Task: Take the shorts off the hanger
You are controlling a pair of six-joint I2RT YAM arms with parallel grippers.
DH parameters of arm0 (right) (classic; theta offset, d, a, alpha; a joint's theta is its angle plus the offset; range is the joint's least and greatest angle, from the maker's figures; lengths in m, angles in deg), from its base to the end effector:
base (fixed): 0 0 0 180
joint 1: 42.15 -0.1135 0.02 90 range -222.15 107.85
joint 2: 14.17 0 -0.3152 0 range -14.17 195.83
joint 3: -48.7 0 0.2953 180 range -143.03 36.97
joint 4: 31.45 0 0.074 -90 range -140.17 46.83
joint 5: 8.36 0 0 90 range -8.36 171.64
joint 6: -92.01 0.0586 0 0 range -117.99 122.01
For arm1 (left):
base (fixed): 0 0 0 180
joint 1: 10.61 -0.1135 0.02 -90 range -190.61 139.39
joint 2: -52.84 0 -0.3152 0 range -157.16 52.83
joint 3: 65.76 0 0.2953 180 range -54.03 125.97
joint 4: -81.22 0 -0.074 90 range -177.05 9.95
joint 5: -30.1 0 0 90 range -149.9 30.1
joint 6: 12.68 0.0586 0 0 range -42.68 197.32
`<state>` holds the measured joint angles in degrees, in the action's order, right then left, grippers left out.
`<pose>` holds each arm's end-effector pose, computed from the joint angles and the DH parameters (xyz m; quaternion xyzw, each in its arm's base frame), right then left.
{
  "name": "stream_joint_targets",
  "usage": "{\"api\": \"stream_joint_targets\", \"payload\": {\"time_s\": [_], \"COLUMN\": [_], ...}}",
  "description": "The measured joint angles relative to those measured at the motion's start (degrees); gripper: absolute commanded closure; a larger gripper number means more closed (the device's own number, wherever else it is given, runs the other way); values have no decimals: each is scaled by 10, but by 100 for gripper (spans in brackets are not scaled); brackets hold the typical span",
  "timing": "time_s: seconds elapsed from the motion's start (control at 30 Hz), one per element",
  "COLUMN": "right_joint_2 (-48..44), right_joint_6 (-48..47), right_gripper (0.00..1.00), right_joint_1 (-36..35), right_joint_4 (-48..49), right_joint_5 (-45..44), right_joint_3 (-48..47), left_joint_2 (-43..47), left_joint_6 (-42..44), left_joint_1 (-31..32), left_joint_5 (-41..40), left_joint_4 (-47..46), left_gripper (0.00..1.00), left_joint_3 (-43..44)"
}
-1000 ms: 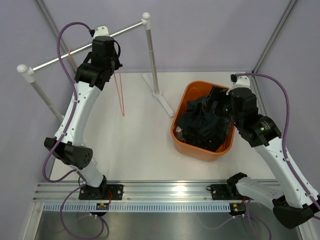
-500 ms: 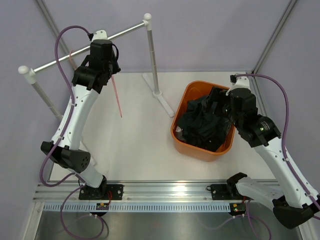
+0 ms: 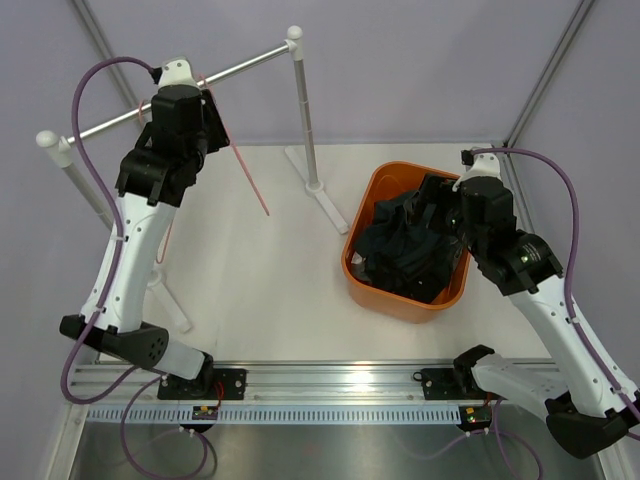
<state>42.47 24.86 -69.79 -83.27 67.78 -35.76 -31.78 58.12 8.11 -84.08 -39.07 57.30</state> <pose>0.2080 0.0931 0.4613 0.0309 0.8346 0.1391 0.5322 0.3302 -0.0866 0.5647 -0.1216 0.8066 -0.0158 0.5782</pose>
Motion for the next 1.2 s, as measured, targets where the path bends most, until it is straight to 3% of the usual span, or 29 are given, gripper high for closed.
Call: {"api": "stream_joint_targets", "payload": {"time_s": [0.33, 0.57, 0.73, 0.83, 1.07, 1.2], "right_joint_2": [-10, -51, -91, -121, -172, -184], "right_joint_6": [0, 0, 1, 1, 1, 4], "right_gripper": [1, 1, 1, 1, 1, 0], "right_joint_1": [0, 0, 0, 0, 0, 0], "right_joint_4": [0, 0, -1, -2, -5, -5], "right_joint_5": [0, 0, 0, 0, -1, -1], "right_joint_3": [0, 18, 23, 27, 32, 55], "left_joint_2": [76, 119, 180, 202, 208, 210], "left_joint_6": [10, 44, 73, 84, 91, 90], "left_joint_1": [63, 236, 336, 373, 399, 402], "left_joint_5": [-2, -19, -3, 6, 23, 31], "left_joint_4": [24, 26, -22, -48, -113, -125], "left_gripper": [53, 41, 26, 25, 22, 22], "left_joint_3": [0, -11, -106, -168, -304, -340]}}
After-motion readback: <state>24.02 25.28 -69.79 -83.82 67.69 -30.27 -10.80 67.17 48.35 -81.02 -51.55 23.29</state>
